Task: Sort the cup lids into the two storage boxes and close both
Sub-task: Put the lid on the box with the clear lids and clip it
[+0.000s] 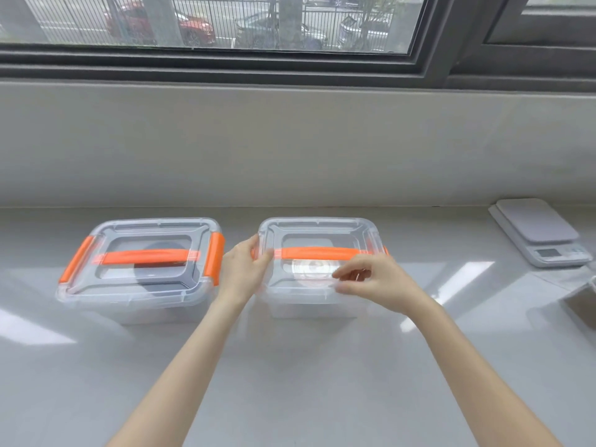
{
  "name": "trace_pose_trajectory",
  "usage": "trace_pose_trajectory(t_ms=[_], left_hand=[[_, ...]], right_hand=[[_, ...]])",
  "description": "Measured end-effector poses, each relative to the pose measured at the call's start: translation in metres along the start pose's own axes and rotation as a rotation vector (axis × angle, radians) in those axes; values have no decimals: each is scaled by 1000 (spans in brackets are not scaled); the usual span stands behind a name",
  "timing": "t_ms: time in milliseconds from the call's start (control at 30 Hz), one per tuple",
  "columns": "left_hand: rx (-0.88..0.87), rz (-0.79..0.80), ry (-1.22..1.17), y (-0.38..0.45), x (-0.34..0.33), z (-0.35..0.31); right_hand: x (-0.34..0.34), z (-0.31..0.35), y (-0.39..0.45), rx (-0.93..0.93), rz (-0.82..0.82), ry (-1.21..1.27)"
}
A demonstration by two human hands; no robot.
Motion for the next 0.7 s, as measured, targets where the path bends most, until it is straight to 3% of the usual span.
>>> trace_pose_trajectory(t_ms=[100, 167, 300, 400, 467, 567, 700], left_hand=[[33, 26, -49, -6, -5, 8], [79, 19, -109, -9, -9, 15], [274, -14, -366, -13, -18, 30], [444, 52, -788, -16, -24, 36], [424, -41, -774, -16, -26, 35], [259, -191, -586, -19, -25, 27], [129, -241, -410, -20, -23, 25]], right_hand=[[4, -12, 0, -30, -412, 112], [4, -27, 1, -151, -608, 131], [-13, -54, -1, -468, -565, 541], [-26, -61, -1, -478, -555, 922], [-28, -59, 0, -463, -653, 919], [-29, -57, 0, -344, -796, 738], [-31, -53, 1, -260, -851, 488]])
Point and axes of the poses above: each hand's wrist, its own y-axis towards the middle knuckle, its own x-axis out of the back of the hand, z = x × y, the point moved 1 cm from there along y, towards the middle knuckle, and after that the axes turned 8 degrees about z, right-handed, at the moved point
